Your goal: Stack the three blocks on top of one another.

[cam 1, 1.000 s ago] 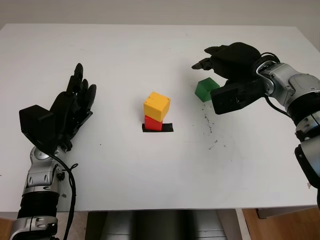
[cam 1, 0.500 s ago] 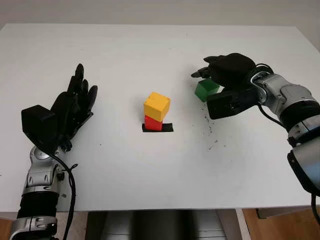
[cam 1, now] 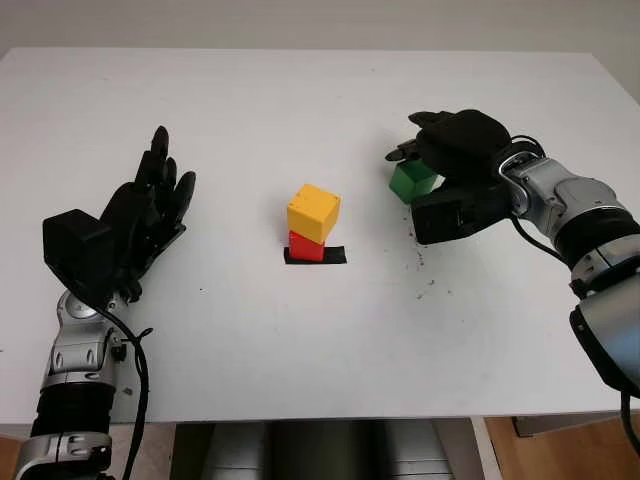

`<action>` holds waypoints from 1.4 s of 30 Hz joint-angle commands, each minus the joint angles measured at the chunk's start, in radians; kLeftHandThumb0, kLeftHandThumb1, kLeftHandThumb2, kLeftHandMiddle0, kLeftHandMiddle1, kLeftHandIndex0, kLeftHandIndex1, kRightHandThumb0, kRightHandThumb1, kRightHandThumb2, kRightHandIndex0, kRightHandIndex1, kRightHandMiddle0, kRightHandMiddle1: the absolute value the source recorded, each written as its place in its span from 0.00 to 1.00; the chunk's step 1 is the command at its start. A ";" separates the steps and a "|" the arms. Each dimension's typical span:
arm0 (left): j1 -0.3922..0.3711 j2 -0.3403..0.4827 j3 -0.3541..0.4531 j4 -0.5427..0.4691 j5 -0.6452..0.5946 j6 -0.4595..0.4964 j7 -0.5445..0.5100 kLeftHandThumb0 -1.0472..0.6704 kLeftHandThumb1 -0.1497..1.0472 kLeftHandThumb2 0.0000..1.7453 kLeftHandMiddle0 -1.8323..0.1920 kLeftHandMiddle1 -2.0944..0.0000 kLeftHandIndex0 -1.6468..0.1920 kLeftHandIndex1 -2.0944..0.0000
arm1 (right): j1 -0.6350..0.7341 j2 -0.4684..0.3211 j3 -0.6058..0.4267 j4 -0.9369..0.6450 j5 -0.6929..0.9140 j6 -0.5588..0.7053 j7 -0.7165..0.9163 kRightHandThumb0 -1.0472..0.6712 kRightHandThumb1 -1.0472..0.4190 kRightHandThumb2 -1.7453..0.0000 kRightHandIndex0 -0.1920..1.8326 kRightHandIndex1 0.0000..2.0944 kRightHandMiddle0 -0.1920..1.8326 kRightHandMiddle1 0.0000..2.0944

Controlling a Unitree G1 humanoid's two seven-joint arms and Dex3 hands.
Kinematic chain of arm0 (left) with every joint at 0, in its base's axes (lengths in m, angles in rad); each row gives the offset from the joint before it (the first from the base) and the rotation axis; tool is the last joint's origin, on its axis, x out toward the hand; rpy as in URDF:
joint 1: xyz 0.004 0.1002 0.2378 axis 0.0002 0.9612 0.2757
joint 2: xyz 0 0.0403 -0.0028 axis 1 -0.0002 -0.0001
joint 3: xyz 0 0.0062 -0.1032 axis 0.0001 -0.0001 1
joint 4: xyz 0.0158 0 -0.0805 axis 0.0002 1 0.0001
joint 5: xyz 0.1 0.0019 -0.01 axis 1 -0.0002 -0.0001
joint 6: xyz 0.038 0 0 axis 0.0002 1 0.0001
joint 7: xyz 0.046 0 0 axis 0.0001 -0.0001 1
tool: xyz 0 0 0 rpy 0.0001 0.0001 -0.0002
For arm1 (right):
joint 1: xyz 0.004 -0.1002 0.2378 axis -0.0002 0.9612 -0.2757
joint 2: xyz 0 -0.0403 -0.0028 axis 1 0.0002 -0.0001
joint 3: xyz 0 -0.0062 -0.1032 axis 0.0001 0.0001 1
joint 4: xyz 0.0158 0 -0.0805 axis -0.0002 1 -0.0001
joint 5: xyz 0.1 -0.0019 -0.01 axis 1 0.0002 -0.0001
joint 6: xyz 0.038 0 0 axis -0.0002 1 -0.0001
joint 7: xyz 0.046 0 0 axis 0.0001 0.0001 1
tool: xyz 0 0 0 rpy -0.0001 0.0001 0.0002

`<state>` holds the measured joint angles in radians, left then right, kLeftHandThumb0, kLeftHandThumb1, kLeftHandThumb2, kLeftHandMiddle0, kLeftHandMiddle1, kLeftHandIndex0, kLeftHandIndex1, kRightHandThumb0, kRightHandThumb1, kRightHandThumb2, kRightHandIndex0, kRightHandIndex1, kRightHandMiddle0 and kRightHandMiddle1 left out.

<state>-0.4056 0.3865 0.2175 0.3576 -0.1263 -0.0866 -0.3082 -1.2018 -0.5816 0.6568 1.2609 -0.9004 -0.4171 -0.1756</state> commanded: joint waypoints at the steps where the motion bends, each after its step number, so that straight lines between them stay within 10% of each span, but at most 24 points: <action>1: 0.012 0.005 -0.002 -0.021 0.000 -0.008 0.001 0.16 1.00 0.28 1.00 1.00 1.00 1.00 | 0.002 -0.003 0.006 0.004 -0.006 0.008 -0.014 0.39 0.11 0.96 0.21 0.03 0.44 0.08; 25: 0.024 0.006 -0.001 -0.023 -0.006 0.004 -0.014 0.19 1.00 0.29 1.00 1.00 1.00 1.00 | -0.008 -0.039 0.086 0.008 -0.107 0.009 -0.165 0.42 0.10 0.97 0.30 0.03 0.51 0.20; 42: 0.018 0.001 -0.004 -0.016 -0.003 0.012 -0.009 0.21 1.00 0.29 1.00 1.00 1.00 1.00 | -0.015 -0.070 -0.090 -0.085 0.091 -0.040 0.002 0.40 0.11 0.97 0.28 0.02 0.42 0.42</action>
<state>-0.3943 0.3872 0.2171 0.3487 -0.1267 -0.0777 -0.3195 -1.2055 -0.6255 0.5915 1.1958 -0.8301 -0.4466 -0.1788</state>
